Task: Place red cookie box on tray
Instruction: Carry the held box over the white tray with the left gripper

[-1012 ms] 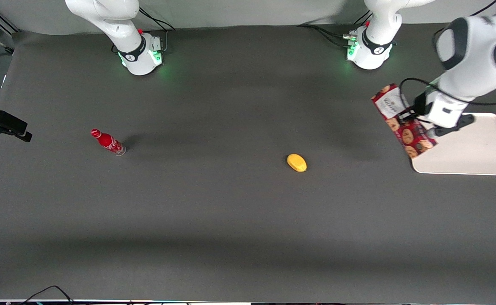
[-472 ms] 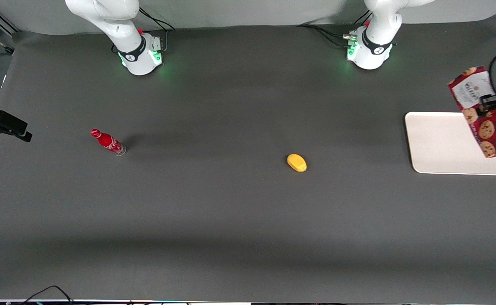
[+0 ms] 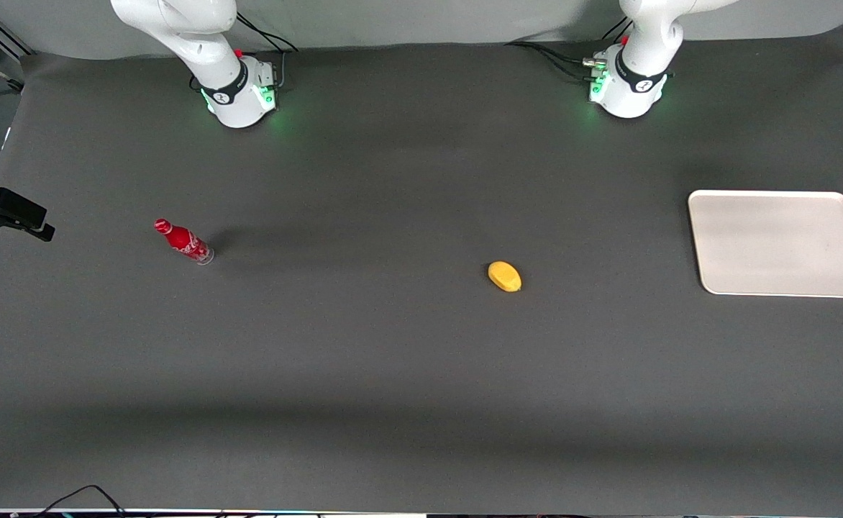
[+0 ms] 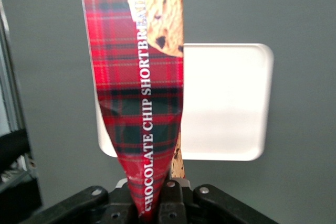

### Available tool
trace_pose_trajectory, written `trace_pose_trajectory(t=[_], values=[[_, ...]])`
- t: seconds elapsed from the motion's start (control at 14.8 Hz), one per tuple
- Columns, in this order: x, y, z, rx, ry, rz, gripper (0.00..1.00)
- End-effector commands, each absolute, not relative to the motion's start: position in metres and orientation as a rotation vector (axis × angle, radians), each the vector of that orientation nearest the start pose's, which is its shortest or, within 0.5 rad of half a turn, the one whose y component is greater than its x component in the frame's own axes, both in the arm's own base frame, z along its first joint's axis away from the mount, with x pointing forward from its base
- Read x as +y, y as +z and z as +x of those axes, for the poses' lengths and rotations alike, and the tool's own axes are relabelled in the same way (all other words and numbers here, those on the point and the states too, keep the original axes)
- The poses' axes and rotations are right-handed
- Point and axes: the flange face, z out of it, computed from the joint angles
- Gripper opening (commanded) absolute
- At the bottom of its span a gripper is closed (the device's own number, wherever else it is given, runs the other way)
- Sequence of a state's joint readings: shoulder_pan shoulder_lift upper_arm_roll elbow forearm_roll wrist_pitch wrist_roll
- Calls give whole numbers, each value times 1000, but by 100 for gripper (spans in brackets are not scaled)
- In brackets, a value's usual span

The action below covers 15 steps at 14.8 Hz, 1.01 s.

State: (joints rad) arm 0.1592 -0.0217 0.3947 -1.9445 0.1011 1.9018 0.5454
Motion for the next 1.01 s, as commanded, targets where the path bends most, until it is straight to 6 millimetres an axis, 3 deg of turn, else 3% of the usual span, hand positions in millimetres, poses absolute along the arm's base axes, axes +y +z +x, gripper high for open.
trace_pose_trajectory(t=[0.0, 0.13, 0.27, 0.4, 0.67, 0.94], values=[[366, 423, 459, 104, 82, -3065, 0], [395, 372, 451, 96, 73, -3099, 0], [409, 324, 450, 183, 90, -3092, 0], [426, 290, 441, 205, 91, -3101, 0], [433, 244, 435, 259, 104, -3118, 0], [437, 233, 434, 225, 88, -3116, 0]])
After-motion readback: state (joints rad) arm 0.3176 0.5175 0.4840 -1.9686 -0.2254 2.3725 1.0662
